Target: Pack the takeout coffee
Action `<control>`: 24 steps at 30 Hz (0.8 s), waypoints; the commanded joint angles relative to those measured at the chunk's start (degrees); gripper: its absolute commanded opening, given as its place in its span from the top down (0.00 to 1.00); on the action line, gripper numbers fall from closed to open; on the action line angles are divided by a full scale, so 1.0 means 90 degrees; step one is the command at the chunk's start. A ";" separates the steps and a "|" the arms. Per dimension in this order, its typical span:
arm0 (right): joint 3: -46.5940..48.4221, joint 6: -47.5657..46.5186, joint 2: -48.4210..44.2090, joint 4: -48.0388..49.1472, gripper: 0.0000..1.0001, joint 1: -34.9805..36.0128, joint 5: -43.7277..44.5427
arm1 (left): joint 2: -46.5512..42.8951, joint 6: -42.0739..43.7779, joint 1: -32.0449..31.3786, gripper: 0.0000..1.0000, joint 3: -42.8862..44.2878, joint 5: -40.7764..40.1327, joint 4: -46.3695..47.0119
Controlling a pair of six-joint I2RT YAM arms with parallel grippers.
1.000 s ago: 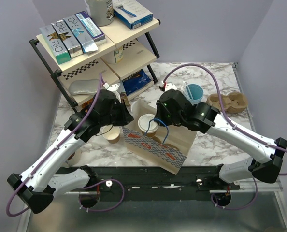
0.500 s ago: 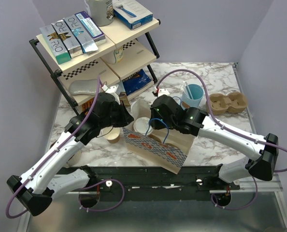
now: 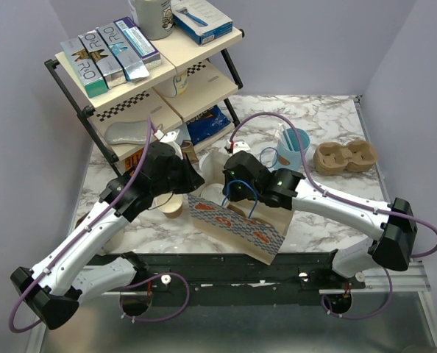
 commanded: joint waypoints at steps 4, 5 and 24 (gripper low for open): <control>-0.0215 -0.0084 0.0136 0.0446 0.99 0.0109 0.0005 | -0.0107 -0.0144 -0.0041 0.85 -0.0146 -0.0002 0.0135; -0.0235 -0.0084 0.0175 0.0427 0.99 0.0109 0.0015 | -0.0107 -0.0153 -0.0041 0.85 -0.0146 -0.0002 0.0135; -0.0645 0.0472 0.0312 0.0554 0.99 0.0109 0.0005 | -0.0195 -0.0359 -0.0070 0.85 -0.0302 -0.0031 0.0203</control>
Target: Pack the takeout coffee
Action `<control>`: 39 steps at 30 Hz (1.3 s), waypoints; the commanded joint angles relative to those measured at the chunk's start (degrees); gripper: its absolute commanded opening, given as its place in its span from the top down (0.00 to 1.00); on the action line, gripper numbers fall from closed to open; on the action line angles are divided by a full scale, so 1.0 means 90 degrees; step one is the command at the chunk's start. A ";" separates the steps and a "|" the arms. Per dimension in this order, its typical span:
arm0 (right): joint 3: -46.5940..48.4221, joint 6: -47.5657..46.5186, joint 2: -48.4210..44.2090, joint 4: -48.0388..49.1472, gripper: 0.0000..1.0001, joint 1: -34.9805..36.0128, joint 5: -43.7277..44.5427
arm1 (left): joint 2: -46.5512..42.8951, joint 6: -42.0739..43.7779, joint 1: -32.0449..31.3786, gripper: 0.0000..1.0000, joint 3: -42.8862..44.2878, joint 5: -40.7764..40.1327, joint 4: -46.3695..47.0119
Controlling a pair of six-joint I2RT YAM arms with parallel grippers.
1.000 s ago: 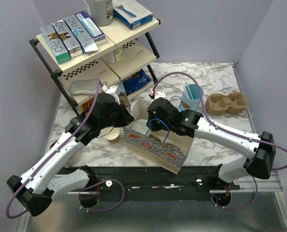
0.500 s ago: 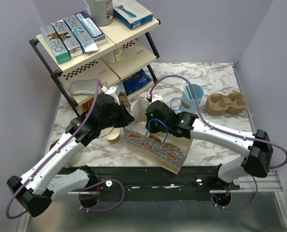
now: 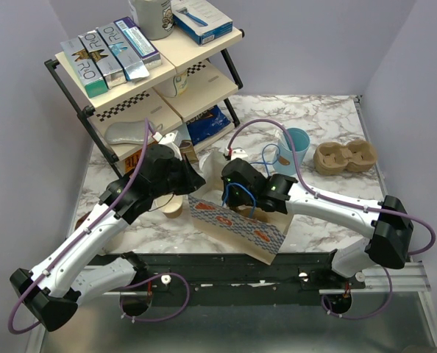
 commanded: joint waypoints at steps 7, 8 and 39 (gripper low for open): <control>-0.0213 0.0349 0.0069 0.0173 0.99 0.0037 0.0083 | -0.0106 -0.0084 -0.0068 0.85 -0.0132 -0.0048 -0.0025; -0.0213 0.0349 0.0059 0.0173 0.99 0.0046 0.0083 | -0.0106 -0.0094 -0.0068 0.85 -0.0132 -0.0049 -0.0025; 0.0148 0.0554 -0.0478 -0.0237 0.57 0.0037 0.0513 | -0.0076 -0.0065 -0.0077 0.79 -0.0103 -0.0049 -0.0054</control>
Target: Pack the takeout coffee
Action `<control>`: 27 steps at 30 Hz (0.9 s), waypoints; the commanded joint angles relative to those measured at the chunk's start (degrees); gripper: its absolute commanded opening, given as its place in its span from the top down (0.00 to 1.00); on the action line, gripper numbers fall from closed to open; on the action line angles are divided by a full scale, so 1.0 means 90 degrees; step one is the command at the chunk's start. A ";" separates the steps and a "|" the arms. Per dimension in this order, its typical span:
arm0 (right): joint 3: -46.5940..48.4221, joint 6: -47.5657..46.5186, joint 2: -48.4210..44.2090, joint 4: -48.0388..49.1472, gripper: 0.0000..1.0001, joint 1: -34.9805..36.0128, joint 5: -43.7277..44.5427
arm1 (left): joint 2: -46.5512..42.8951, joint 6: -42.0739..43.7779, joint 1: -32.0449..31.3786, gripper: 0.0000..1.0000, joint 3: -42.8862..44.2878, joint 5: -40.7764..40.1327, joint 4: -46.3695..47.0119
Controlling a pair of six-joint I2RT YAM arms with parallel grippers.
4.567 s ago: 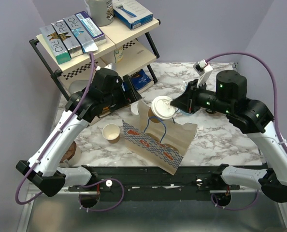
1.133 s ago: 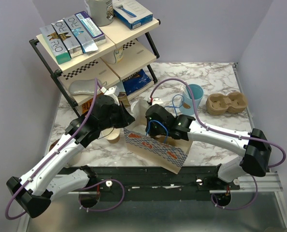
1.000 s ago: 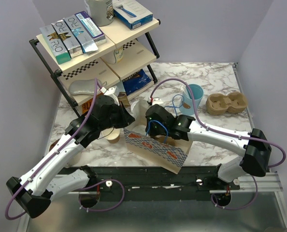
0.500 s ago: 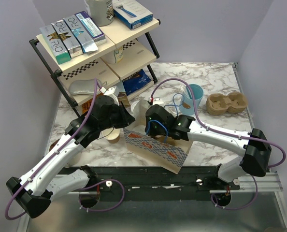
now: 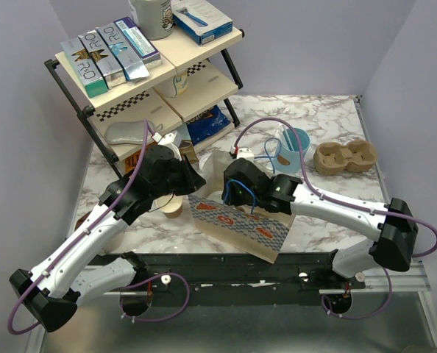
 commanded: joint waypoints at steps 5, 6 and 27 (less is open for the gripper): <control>0.0435 -0.0107 -0.0460 -0.0167 0.56 0.0037 0.0341 | -0.0033 0.0067 -0.0090 0.79 -0.0066 0.0017 -0.0071; 0.0532 -0.0137 -0.0518 -0.0167 0.56 0.0046 0.0370 | -0.0042 0.0067 -0.0099 0.79 -0.0066 0.0017 -0.0071; 0.1929 -0.1562 -0.1611 0.0575 0.54 0.0046 0.0517 | -0.0062 0.0145 -0.0158 0.71 -0.0037 -0.0100 -0.0130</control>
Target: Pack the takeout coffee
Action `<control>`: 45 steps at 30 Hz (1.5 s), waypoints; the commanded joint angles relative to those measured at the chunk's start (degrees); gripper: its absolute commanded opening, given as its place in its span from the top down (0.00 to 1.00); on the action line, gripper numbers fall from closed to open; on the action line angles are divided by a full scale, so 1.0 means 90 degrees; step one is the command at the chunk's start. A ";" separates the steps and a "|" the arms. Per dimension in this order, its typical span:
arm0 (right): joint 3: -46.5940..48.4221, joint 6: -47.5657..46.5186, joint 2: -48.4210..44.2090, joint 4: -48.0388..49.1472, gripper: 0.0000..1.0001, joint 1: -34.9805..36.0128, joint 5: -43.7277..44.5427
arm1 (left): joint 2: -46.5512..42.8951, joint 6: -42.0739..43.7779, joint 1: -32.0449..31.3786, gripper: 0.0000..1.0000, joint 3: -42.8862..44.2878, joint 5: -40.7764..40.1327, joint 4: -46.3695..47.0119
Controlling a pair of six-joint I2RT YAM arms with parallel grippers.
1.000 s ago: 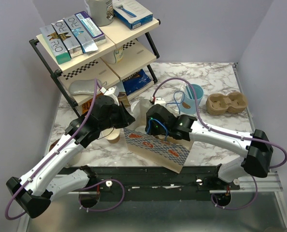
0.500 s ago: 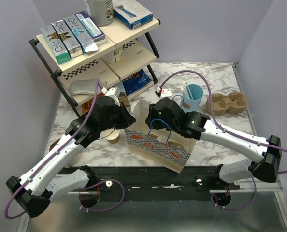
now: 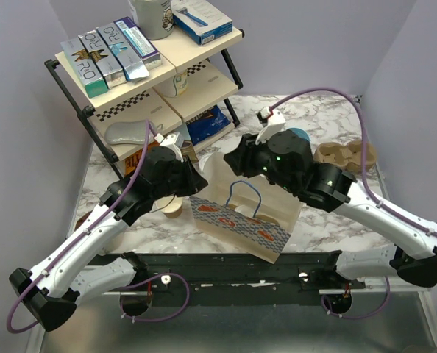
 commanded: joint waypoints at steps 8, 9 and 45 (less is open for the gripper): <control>0.0934 -0.1374 -0.0796 0.0684 0.34 0.0027 0.0537 | -0.0062 0.0140 -0.0034 0.50 0.0053 -0.0139 -0.0152; 0.0973 -0.1472 -0.0845 0.0693 0.29 0.0017 0.0673 | -0.0062 0.0150 -0.0034 0.47 0.0063 -0.0139 -0.0152; 0.0221 -0.3005 0.0589 0.0673 0.05 -0.5384 -0.3203 | -0.0218 0.0570 -0.0034 0.01 0.2006 -0.1660 -0.0972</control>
